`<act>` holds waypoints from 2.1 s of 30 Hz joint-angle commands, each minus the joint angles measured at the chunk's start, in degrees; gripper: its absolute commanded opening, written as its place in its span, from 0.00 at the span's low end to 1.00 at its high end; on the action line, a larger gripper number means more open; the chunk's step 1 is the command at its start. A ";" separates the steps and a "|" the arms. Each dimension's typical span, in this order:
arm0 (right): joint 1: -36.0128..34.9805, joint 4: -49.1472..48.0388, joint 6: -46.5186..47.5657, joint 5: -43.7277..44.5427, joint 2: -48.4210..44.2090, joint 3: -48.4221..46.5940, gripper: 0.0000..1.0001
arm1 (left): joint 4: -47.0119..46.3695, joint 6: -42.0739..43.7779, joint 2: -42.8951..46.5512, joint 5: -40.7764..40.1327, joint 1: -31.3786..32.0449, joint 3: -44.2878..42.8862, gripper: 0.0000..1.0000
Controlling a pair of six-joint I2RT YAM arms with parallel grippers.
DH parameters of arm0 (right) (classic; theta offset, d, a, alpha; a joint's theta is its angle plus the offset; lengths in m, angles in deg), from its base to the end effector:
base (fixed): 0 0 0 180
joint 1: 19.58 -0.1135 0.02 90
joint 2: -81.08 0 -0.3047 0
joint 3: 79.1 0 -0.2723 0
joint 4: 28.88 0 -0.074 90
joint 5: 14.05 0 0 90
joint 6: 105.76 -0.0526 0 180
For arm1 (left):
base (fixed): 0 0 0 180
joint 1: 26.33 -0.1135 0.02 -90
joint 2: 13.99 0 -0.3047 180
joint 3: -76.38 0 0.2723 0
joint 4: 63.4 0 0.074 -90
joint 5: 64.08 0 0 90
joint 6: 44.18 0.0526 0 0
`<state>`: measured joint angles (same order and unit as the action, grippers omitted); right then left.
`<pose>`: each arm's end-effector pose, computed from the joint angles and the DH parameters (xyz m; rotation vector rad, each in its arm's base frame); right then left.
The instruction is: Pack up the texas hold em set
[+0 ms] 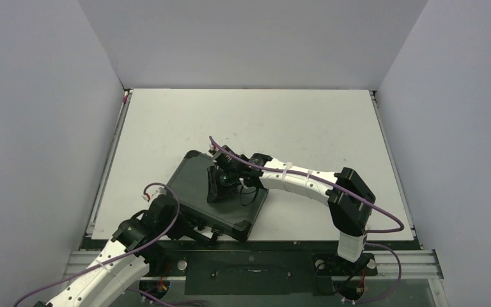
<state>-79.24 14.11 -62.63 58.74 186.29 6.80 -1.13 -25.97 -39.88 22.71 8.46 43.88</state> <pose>0.2088 0.3876 0.2544 -0.4536 2.8002 0.9920 0.0737 -0.0476 0.1734 -0.8700 2.5274 -0.6173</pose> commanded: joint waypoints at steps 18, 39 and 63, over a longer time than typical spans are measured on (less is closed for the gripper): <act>-0.64 13.83 5.01 7.53 8.29 1.83 0.22 | -4.94 3.21 -2.25 -1.63 -0.16 -4.52 0.24; -0.62 21.57 7.28 12.39 5.77 -8.00 0.21 | 8.92 0.62 0.17 -0.37 -0.16 -6.02 0.22; -0.71 20.78 6.79 13.64 3.96 -5.07 0.18 | -10.71 -1.15 -3.31 4.16 -0.16 3.50 0.00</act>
<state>-80.00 29.85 -57.08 68.66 188.28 -1.79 -7.20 -26.23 -41.95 26.80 8.44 46.83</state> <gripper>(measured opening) 0.181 0.002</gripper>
